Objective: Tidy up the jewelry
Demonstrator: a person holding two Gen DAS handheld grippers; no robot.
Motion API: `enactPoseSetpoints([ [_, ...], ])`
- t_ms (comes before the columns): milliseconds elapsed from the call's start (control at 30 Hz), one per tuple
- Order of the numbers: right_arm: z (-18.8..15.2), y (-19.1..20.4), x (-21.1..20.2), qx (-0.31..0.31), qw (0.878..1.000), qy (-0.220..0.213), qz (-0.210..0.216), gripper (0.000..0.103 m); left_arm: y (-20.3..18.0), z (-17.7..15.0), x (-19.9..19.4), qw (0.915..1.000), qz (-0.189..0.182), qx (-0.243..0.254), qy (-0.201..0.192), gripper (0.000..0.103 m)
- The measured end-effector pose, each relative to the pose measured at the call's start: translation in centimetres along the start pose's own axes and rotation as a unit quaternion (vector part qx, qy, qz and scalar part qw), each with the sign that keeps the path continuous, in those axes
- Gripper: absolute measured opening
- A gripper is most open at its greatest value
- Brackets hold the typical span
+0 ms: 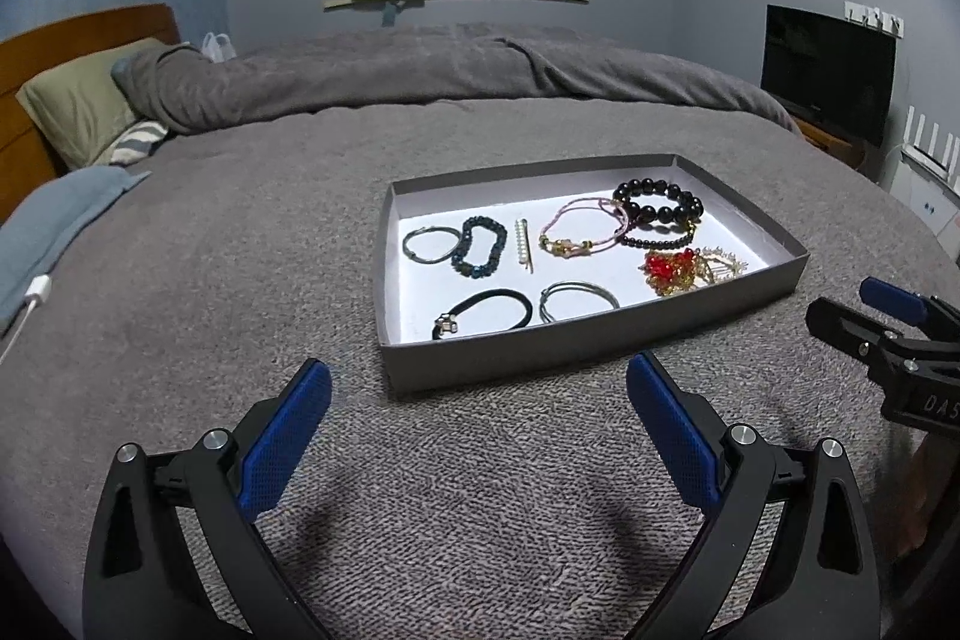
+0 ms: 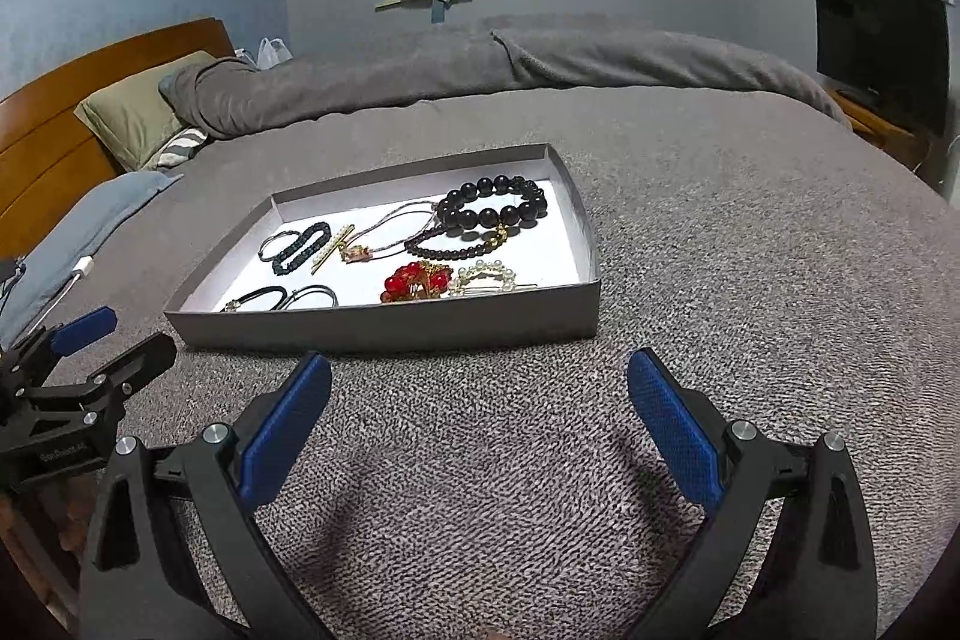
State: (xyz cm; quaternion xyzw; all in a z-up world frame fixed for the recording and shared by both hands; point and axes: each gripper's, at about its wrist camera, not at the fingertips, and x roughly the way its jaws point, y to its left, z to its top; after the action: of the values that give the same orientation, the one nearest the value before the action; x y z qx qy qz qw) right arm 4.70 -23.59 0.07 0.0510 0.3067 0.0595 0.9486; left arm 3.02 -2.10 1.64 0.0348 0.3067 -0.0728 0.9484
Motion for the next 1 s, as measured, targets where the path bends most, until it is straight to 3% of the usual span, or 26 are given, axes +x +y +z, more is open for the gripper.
enactPoseSetpoints([
  [1000,-0.28,0.31,0.56,-0.008,1.0,0.009,-0.004,0.098,-0.3,-0.31,0.38,0.9999,0.003,0.013,0.002,0.098],
])
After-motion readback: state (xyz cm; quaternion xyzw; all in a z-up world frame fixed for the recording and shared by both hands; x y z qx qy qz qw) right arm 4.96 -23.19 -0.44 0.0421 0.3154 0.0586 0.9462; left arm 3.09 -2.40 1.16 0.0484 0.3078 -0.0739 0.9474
